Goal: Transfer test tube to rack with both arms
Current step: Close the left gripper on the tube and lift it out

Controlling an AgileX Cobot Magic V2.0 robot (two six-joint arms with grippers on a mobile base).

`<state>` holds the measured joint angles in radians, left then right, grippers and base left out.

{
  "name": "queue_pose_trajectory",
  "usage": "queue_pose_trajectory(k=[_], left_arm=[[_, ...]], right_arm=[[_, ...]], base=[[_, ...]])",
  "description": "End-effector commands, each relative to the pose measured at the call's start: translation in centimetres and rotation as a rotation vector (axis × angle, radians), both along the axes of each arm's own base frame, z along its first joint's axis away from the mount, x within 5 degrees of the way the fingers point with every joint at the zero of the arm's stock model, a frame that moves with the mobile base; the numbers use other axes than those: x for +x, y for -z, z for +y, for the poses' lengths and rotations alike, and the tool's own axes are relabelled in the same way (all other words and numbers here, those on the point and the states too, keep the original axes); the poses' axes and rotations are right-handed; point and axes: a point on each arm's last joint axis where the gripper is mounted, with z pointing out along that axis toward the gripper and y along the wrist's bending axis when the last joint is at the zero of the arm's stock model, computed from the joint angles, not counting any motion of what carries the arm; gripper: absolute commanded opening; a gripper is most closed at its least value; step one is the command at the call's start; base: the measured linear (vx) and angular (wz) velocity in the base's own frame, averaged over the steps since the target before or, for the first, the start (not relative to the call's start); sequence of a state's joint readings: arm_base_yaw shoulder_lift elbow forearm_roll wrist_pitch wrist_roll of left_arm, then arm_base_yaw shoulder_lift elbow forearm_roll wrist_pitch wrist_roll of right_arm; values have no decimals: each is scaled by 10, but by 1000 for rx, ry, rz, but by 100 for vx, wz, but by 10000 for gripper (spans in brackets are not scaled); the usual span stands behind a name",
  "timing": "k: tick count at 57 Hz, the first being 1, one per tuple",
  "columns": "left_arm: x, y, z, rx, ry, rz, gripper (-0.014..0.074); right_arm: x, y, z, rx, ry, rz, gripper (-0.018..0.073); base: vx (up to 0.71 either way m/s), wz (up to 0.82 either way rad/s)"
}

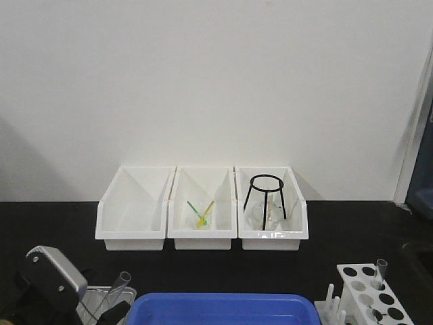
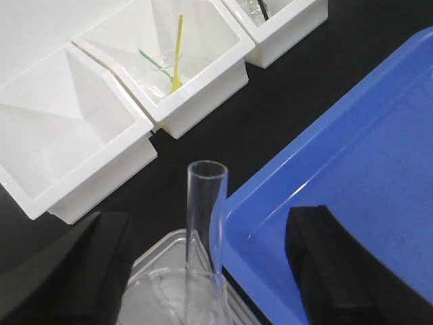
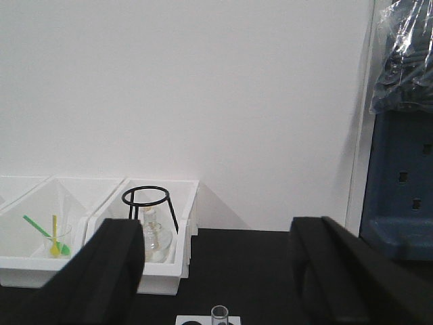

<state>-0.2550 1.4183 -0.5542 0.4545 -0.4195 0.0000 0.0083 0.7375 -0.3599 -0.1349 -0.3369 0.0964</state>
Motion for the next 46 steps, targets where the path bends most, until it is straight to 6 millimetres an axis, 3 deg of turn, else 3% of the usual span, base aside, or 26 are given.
queue_pose_trajectory(k=[1, 21, 30, 44, 46], left_arm=[[17, -20, -8, -67, 15, -100, 585], [48, -1, -17, -52, 21, -55, 543], [50, 3, -18, -50, 22, -45, 377], [50, -2, -19, -70, 32, -78, -6], [49, -4, -19, -72, 33, -86, -10]], right_arm=[[-1, -18, 1, -7, -10, -125, 495], [-1, -18, 1, -7, -10, -125, 495], [-1, -18, 1, -7, -9, -125, 495], [-1, -18, 1, -7, -9, -125, 495], [-1, -18, 1, -7, -9, -125, 495]], base=[[0, 0], [0, 0], [0, 0], [0, 0], [0, 0]])
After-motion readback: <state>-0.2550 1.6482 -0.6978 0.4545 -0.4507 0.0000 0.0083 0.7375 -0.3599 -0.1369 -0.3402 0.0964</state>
